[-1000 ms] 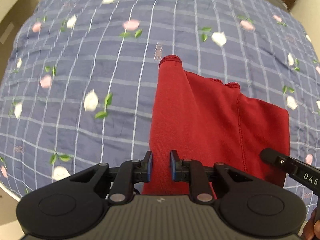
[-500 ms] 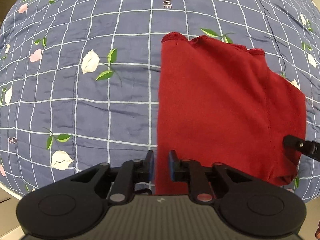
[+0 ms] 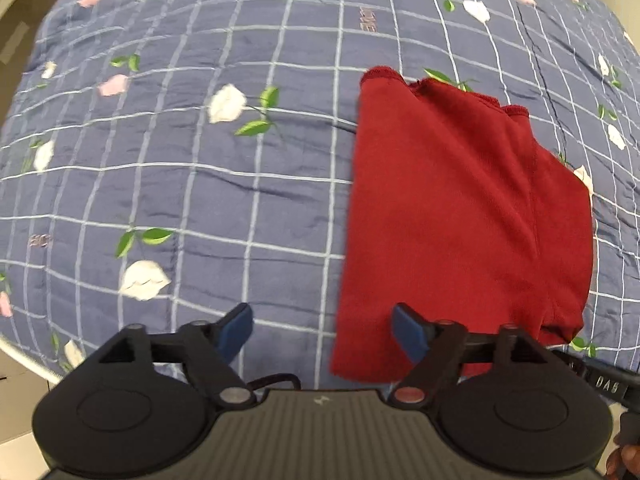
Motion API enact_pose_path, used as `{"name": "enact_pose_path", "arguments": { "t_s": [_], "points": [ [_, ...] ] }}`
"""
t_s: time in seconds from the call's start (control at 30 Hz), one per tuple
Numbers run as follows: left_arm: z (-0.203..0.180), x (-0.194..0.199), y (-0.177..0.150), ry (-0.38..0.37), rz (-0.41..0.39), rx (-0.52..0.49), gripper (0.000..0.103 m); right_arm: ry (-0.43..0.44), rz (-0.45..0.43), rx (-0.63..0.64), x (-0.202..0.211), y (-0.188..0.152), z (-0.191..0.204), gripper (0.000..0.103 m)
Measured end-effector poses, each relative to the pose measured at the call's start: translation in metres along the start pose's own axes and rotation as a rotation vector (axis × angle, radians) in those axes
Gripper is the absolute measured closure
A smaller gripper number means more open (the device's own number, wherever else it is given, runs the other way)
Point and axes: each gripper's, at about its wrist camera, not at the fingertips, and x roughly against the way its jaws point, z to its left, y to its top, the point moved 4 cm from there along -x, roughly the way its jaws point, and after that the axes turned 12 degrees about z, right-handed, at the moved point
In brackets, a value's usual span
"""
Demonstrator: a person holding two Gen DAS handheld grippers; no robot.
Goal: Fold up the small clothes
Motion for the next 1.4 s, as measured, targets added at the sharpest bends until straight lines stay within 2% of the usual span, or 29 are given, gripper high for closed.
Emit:
{"name": "enact_pose_path", "arguments": {
  "t_s": [0.13,0.33,0.47,0.67,0.87,1.07,1.4],
  "points": [
    [0.002,0.023,-0.028,0.023,-0.084,0.01,0.012,0.058,-0.067,-0.013,0.019,-0.031,-0.008,0.015],
    [0.0,0.058,-0.083,0.015,-0.219,0.009,0.005,0.118,-0.299,0.026,0.082,-0.081,-0.006,0.002],
    [-0.005,0.082,-0.127,-0.008,-0.31,-0.017,0.001,0.167,-0.443,0.071,0.128,-0.117,0.002,0.001],
    [-0.006,0.107,-0.191,-0.029,-0.434,-0.037,0.001,0.193,-0.575,0.157,0.177,-0.171,0.007,0.001],
    [0.002,0.108,-0.245,-0.015,-0.495,-0.026,0.001,0.189,-0.576,0.238,0.185,-0.22,0.004,0.001],
    [0.006,0.101,-0.285,0.012,-0.513,-0.045,0.001,0.183,-0.557,0.264,0.182,-0.245,-0.004,0.001],
    [0.002,0.1,-0.305,0.021,-0.506,-0.049,0.001,0.206,-0.553,0.255,0.181,-0.258,-0.015,0.001]
  ]
}}
